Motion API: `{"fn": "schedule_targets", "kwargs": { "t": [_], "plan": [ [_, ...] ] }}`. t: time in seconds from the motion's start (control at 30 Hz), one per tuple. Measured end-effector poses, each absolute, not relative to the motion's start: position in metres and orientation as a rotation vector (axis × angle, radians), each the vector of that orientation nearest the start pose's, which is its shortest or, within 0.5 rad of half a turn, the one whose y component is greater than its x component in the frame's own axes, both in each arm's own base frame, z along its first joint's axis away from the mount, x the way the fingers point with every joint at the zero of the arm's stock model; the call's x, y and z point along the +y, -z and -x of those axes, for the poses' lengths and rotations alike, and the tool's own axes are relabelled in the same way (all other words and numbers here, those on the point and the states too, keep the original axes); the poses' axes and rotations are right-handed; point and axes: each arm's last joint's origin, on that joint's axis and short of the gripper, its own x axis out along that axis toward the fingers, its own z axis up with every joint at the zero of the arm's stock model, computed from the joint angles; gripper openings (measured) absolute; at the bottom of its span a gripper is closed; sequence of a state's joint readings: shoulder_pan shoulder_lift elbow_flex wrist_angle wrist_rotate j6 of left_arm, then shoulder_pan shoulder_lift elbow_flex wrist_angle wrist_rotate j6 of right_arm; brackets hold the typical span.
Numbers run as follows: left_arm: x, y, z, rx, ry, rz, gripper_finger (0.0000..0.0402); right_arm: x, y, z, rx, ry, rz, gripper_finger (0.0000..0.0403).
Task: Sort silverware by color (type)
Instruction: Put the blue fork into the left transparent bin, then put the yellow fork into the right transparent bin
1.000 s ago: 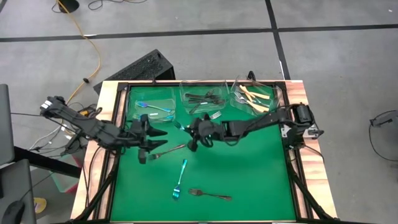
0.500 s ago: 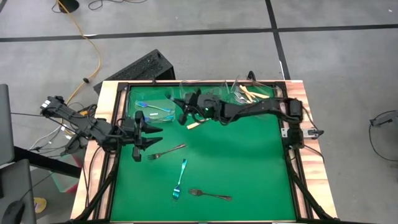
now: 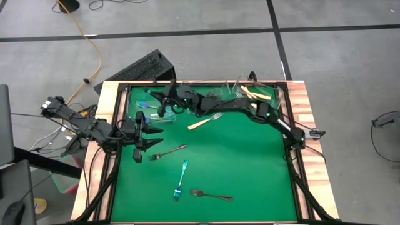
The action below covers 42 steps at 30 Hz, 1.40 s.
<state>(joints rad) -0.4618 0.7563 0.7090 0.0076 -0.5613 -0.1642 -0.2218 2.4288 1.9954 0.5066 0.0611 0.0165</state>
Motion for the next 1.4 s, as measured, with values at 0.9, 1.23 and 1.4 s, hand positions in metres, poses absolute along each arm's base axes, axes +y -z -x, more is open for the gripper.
{"fn": "schedule_targets", "kwargs": {
  "t": [0.9, 1.23, 1.4],
  "plan": [
    [-0.06, -0.325, -0.157, 0.065, -0.123, 0.093, 0.0145, -0.15, -0.167, -0.579, 0.336, 0.285, -0.102, 0.0026],
    [-0.059, -0.325, -0.157, 0.065, -0.154, 0.091, 0.0145, -0.151, -0.149, -0.579, 0.386, 0.294, -0.123, 0.0054],
    [-0.059, -0.325, -0.157, 0.065, -0.161, 0.085, 0.0145, -0.151, -0.15, -0.579, 0.38, 0.294, -0.121, 0.0072]
  ]
}}
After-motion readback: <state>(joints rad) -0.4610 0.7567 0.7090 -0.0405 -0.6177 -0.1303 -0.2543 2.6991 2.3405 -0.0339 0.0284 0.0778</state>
